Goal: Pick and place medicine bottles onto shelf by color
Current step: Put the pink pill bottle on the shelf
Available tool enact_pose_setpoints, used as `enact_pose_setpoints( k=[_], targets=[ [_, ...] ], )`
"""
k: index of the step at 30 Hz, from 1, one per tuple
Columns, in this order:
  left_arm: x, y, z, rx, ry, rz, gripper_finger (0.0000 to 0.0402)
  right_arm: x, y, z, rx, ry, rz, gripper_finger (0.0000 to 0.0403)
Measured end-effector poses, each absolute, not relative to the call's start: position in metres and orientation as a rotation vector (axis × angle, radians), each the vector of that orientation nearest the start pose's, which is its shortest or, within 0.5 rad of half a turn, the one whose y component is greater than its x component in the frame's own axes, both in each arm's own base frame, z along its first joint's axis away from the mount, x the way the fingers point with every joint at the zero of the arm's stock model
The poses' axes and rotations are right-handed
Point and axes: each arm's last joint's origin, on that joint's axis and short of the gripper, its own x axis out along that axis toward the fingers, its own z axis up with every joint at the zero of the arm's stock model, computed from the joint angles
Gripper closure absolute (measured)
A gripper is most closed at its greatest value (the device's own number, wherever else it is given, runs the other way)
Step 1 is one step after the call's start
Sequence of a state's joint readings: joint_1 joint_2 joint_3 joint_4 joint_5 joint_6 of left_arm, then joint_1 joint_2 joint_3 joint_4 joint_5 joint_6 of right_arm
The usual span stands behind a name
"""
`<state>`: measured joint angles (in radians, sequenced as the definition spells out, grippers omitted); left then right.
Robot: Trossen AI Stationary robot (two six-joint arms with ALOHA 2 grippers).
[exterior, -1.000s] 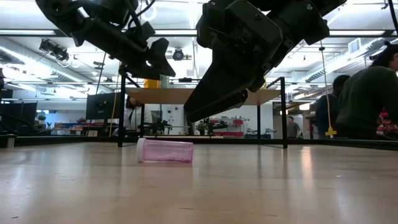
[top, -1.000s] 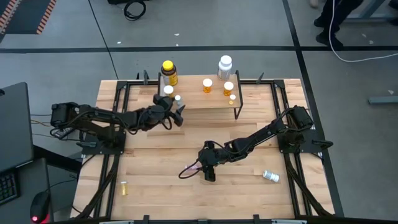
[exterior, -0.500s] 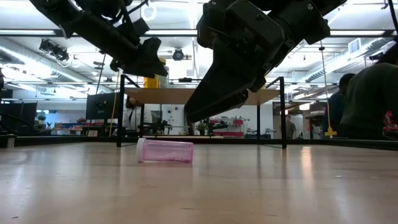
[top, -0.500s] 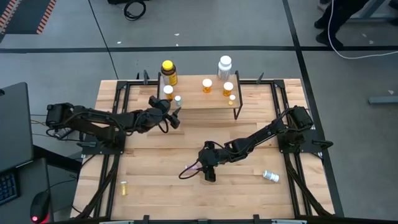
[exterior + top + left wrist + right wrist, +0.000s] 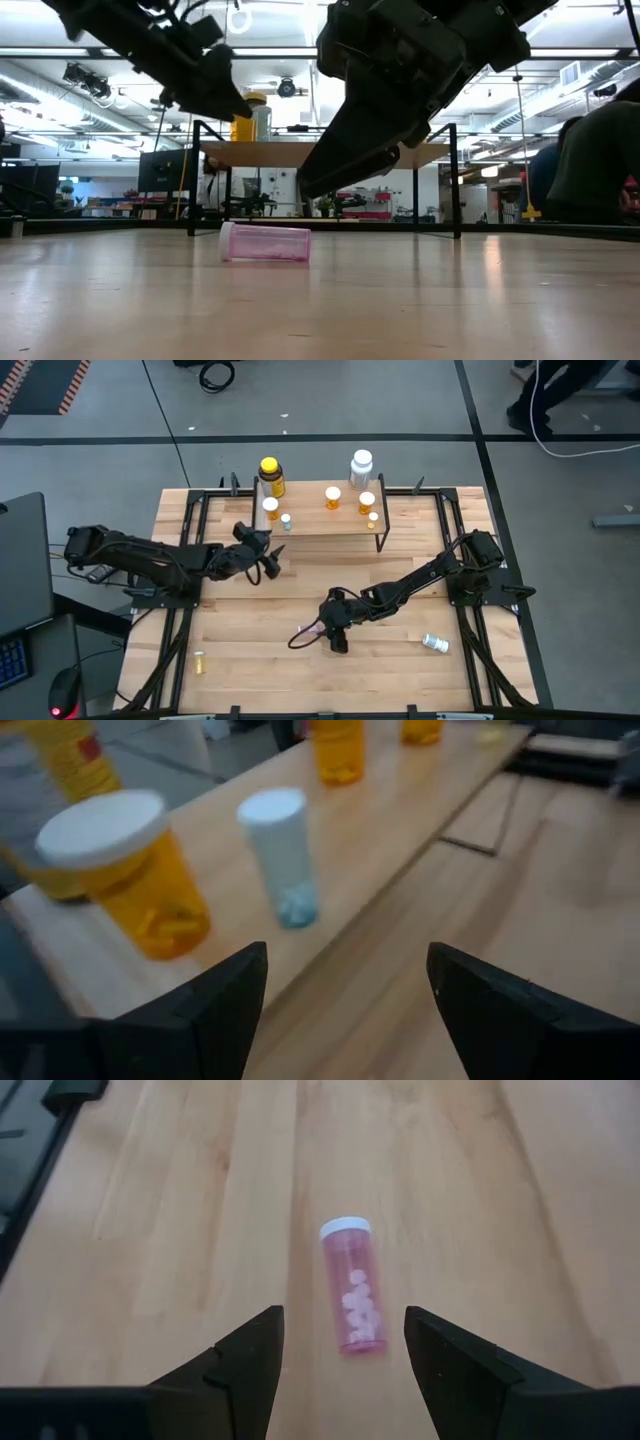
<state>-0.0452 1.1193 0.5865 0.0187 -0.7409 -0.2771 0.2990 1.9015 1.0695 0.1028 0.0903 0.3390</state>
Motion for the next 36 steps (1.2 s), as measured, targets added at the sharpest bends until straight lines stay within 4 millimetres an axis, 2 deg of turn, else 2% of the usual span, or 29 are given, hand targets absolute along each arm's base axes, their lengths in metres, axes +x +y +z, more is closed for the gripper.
enact_pose_setpoints(
  k=[8, 18, 22, 25, 28, 32, 36],
  targets=[
    [0.212, -0.021, 0.241, -0.043, 0.332, 0.577, 0.0118, 0.373, 0.114, 0.153, 0.191, 0.762, 0.194, 0.0185],
    [0.19, -0.043, 0.261, -0.039, 0.252, 0.427, 0.0118, 0.394, 0.126, 0.194, 0.0, 0.764, 0.165, 0.0185],
    [0.183, -0.049, 0.267, 0.011, 0.234, 0.377, 0.0118, 0.401, 0.129, 0.203, -0.035, 0.772, 0.152, 0.0185],
    [0.178, -0.051, 0.271, 0.062, 0.219, 0.39, 0.0118, 0.41, 0.132, 0.203, -0.028, 0.772, 0.146, 0.0185],
    [0.176, -0.05, 0.278, 0.121, 0.181, 0.415, 0.0118, 0.419, 0.135, 0.195, -0.014, 0.816, 0.133, 0.0185],
    [0.171, -0.048, 0.288, 0.177, 0.127, 0.418, 0.0118, 0.433, 0.139, 0.182, -0.018, 0.92, 0.079, 0.0186],
    [0.163, -0.046, 0.298, 0.222, 0.077, 0.42, 0.0118, 0.447, 0.145, 0.182, -0.062, 1.031, 0.025, 0.0185]
  ],
)
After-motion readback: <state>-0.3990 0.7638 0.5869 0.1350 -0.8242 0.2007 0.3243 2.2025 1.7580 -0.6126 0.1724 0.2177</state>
